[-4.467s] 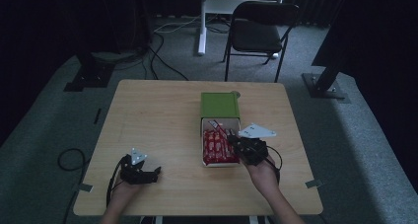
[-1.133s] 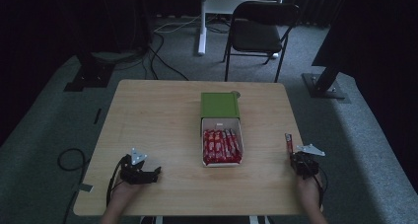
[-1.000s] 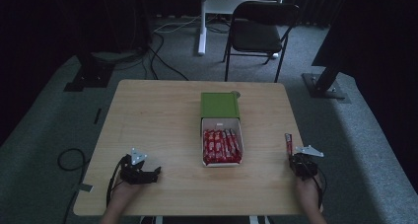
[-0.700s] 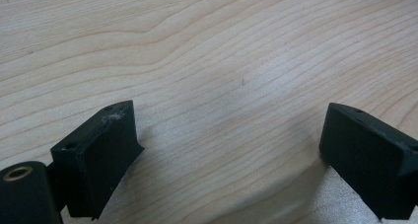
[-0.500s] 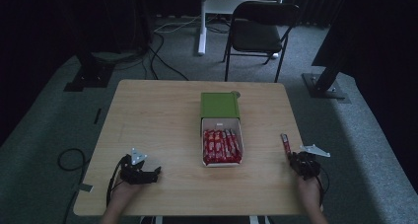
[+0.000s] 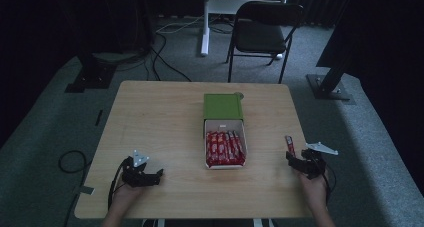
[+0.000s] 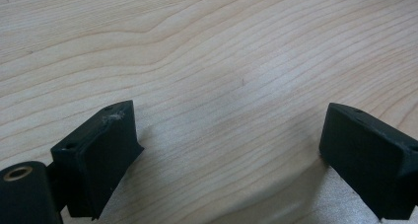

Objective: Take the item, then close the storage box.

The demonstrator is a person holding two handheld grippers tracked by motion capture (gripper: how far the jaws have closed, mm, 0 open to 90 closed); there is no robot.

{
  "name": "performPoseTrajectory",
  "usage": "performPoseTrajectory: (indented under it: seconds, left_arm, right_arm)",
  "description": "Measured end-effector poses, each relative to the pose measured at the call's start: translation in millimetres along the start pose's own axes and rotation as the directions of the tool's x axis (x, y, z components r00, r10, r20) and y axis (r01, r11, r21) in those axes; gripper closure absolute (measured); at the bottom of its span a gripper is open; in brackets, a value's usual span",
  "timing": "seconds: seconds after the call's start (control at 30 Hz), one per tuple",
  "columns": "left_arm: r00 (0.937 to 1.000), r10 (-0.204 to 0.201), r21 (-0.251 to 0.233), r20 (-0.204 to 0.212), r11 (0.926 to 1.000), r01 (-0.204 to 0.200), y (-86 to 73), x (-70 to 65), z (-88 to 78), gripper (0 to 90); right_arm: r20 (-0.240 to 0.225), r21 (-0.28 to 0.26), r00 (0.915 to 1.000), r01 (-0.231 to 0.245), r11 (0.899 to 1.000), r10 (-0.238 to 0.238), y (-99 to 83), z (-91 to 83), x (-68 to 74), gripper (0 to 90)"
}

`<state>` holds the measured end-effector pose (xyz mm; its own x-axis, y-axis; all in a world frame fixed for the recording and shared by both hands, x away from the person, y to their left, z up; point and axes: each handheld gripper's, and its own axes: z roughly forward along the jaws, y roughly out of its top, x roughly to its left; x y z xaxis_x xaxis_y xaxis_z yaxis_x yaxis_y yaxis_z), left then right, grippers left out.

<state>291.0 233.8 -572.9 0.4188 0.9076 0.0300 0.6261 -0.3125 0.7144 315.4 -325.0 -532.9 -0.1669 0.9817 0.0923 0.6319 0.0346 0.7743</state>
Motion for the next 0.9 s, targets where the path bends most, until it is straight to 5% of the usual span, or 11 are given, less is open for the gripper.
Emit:
performPoseTrajectory:
  seconds: [0.33, 0.43, 0.9]
  left_arm:
    - [0.9999, 0.017, 0.012, 0.003, 0.9998, -0.017, 1.8, -0.6, -0.2, 8.6]
    - [0.9995, 0.03, 0.027, 0.011, 0.9992, -0.03, 4.7, -1.2, 0.2, 8.6]
    - [0.9853, 0.089, -0.019, 0.146, 0.996, -0.088, 30.2, -25.2, -11.0, 8.6]
  right_arm:
    - [-0.13, -0.032, 0.9914, 0.008, 0.999, -0.012, 13.1, -1.0, 12.4, 12.0]
    - [-0.189, -0.048, 0.9814, 0.027, 0.998, -0.035, 16.4, -2.8, 19.6, 10.2]
    - [-0.301, -0.091, 0.9395, 0.143, 0.986, -0.164, 26.6, -8.8, 54.0, 10.1]
